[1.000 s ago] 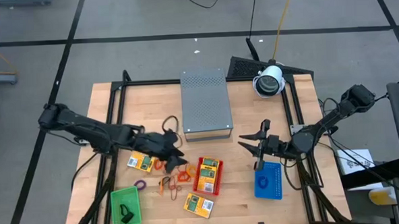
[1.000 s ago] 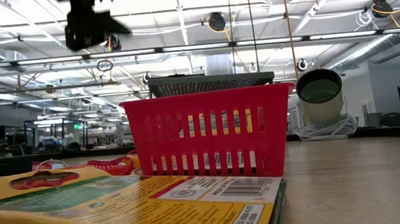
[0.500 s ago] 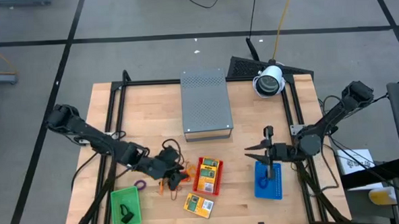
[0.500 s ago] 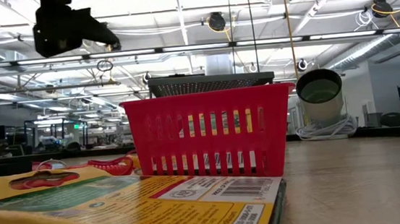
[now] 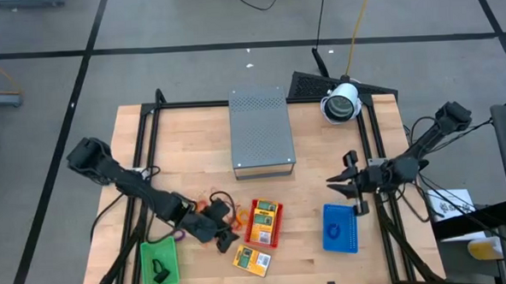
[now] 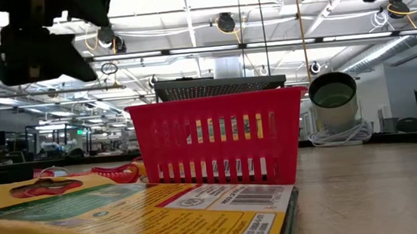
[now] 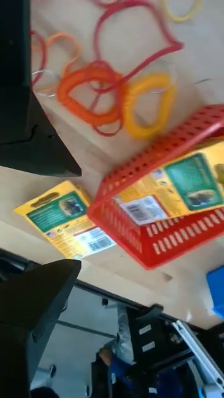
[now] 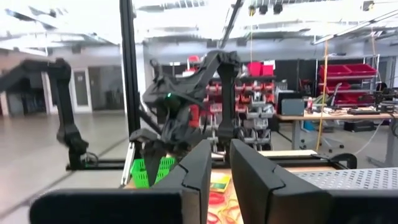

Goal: Pick & Place Office Desk Supplies
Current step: Put the yellow crayon box into the red bin

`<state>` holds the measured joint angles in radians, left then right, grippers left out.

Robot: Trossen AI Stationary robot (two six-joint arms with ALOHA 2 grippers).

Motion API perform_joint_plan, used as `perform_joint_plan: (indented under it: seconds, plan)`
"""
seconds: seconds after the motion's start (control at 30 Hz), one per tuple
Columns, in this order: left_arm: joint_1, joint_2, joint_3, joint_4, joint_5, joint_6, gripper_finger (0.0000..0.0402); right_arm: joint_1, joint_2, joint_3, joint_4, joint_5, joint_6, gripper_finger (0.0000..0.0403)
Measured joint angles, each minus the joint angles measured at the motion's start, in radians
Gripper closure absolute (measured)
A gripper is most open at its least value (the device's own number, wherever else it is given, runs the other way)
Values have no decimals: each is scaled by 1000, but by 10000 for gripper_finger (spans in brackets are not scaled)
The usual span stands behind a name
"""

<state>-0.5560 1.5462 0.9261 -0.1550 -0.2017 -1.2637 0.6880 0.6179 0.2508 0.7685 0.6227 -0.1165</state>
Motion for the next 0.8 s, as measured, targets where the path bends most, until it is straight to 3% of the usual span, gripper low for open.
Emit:
perform_joint_plan:
  seconds: [0.37,0.63,0.8]
  plan:
    - [-49,104,0,14,61,-174,163,0,-29,-55,50,0,-9,353]
    - [-51,231,0,223,126,-197,163,0,-29,-55,50,0,-11,353]
    - [-51,279,0,234,134,-223,163,0,-29,-55,50,0,-11,353]
